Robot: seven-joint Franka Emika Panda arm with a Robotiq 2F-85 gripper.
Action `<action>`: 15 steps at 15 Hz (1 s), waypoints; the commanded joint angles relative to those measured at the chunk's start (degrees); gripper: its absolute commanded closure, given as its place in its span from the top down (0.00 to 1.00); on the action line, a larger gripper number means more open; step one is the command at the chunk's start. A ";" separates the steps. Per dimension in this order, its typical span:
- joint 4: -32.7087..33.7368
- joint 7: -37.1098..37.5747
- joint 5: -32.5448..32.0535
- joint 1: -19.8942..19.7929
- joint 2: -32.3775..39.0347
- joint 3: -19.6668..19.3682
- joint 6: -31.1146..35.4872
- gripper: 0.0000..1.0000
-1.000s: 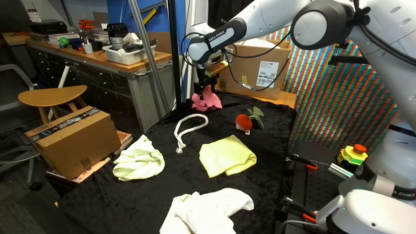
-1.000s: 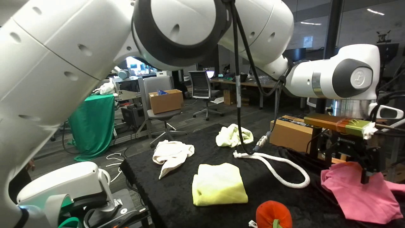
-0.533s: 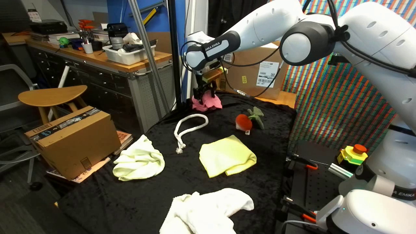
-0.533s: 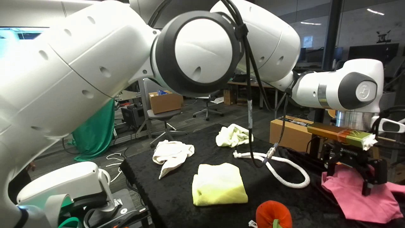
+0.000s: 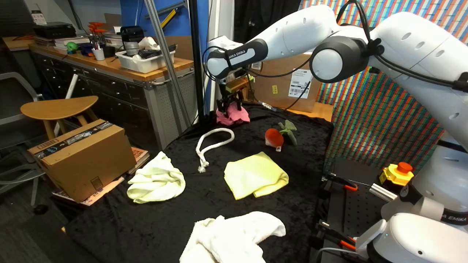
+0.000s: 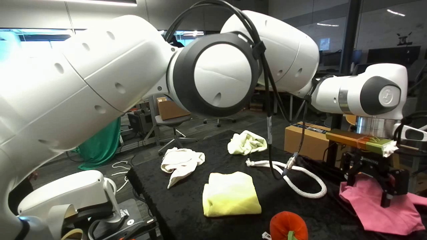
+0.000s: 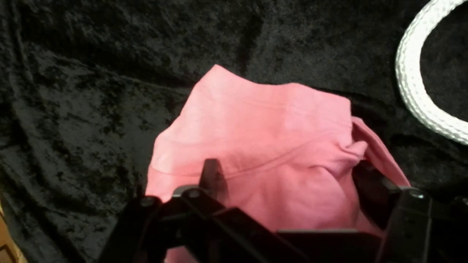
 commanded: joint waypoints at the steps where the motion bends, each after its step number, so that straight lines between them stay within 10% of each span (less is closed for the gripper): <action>1: 6.58 0.36 1.27 -0.86 3.28 0.46 -3.29 0.61; 8: 8.63 -0.35 2.06 -1.28 3.82 1.24 -6.19 0.09; 15: -4.15 -2.95 3.13 -2.45 -5.70 1.90 -3.31 0.08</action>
